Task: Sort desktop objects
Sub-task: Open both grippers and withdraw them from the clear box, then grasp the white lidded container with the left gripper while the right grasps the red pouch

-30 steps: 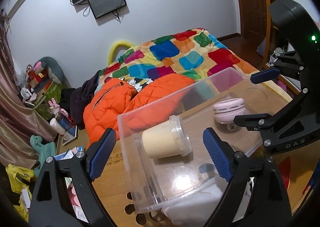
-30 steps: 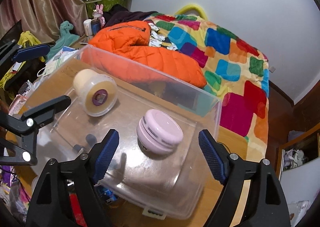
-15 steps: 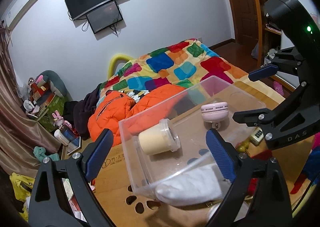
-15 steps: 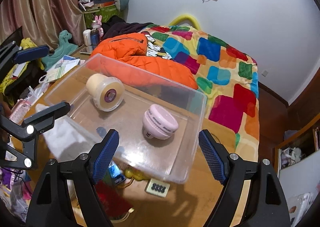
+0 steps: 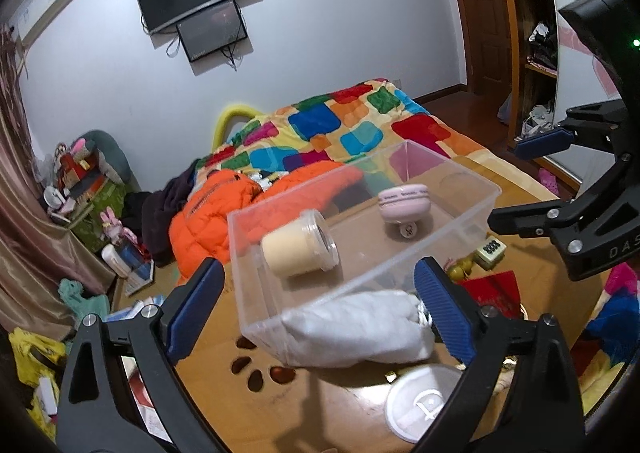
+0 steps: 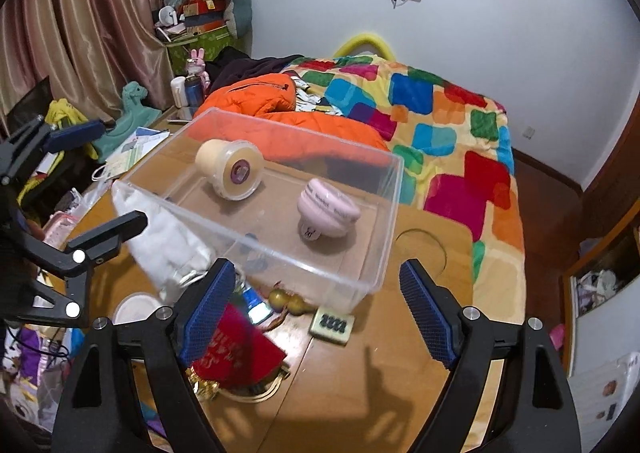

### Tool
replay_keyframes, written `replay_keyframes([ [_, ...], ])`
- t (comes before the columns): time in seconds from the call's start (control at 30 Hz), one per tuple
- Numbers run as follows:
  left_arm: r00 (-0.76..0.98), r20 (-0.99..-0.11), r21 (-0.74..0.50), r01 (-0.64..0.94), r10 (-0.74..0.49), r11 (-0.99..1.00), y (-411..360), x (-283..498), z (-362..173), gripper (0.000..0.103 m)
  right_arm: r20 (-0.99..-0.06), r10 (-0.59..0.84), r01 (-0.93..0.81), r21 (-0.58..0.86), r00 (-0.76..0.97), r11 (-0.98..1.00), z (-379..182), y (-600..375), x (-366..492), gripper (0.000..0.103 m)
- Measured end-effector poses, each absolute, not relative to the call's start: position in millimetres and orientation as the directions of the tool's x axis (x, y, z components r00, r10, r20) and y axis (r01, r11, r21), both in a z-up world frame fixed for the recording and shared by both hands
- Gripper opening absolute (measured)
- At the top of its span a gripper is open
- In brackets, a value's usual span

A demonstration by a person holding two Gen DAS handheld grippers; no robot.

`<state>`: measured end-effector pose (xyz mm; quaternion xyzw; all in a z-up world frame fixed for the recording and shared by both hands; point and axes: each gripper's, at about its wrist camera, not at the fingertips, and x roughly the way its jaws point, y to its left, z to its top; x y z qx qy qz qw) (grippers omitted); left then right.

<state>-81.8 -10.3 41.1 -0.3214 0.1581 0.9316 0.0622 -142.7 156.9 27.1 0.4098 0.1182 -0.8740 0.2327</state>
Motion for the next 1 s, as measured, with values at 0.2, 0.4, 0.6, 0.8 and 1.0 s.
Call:
replay_keyframes([
  [0.2,-0.76,-0.649,0.212,-0.222,0.032,-0.952,-16,-69,27,0.097,-0.776,-0.316,0.496,0.004,-0.546,-0.868,14,162,-127,0.082],
  [0.4,-0.737,-0.674,0.175,-0.228,0.052,-0.958,-15,-57,15,0.097,-0.785,-0.327,0.491,0.034,-0.526,-0.871,-3,164,-112,0.082],
  [0.6,-0.706,-0.704,0.133,-0.232,0.073,-0.964,-12,-44,0,0.097,-0.793,-0.308,0.484,0.02,-0.525,-0.875,-16,163,-101,0.082],
  [0.8,-0.693,-0.716,0.113,-0.235,0.085,-0.965,-8,-28,-10,0.097,-0.792,-0.305,0.475,0.02,-0.53,-0.88,-22,165,-90,0.082],
  [1.0,-0.67,-0.737,0.108,-0.25,0.091,-0.962,-3,-16,-23,0.097,-0.794,-0.317,0.476,0.04,-0.519,-0.878,-30,164,-85,0.082],
])
